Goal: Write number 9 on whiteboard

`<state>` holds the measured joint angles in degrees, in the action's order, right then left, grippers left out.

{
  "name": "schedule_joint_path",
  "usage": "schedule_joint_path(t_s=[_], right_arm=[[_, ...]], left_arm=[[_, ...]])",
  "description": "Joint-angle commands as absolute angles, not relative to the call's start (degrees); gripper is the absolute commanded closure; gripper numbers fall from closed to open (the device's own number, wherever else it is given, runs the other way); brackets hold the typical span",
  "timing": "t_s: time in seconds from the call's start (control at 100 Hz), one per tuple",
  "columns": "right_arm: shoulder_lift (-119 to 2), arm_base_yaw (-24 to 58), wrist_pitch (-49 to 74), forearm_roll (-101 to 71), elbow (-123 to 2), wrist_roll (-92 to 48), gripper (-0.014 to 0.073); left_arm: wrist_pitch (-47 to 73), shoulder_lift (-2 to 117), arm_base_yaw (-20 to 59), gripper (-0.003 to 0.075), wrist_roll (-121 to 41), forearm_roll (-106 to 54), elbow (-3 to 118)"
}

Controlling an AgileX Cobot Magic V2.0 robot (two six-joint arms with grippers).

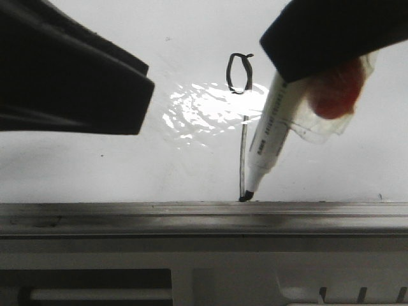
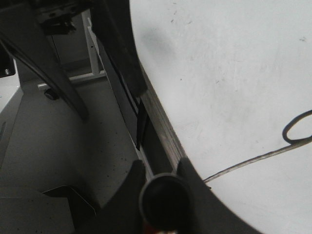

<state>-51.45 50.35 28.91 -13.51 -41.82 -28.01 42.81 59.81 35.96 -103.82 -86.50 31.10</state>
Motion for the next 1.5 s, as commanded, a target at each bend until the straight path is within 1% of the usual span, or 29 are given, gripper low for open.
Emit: schedule_joint_path(t_s=[0.0,0.18,0.42,0.59,0.98,1.49], right_arm=[[-51.1,50.6,23.1,-14.1,-43.9,-28.7,0.0667],[-53.0,51.0,19.2,-14.8,-44.0,-28.7,0.0667],[-57.3,55.3,18.7,-14.8,-47.3,-29.3,0.0667],[-59.4,56.3,18.6,-14.8,-48.9,-29.5,0.0667],[-59.4,59.1,16.7,-14.8,-48.9,-29.5,0.0667],[-59.4,59.3,15.4,-17.0,-49.0,-29.5,0.0667]], left_arm=[[44.8,59.6,36.4,0.0414,-105.1,-90.7,32.8],[46.9,59.6,36.4,0.0414,-106.2,-90.7,32.8],[47.0,59.6,36.4,0.0414,-106.2,-90.7,32.8],[46.5,59.6,36.4,0.0414,-106.2,-91.1,32.8],[45.4,59.6,36.4,0.0414,-106.2,-92.5,32.8],[45.7,59.6,36.7,0.0416,-106.1,-92.3,32.8]])
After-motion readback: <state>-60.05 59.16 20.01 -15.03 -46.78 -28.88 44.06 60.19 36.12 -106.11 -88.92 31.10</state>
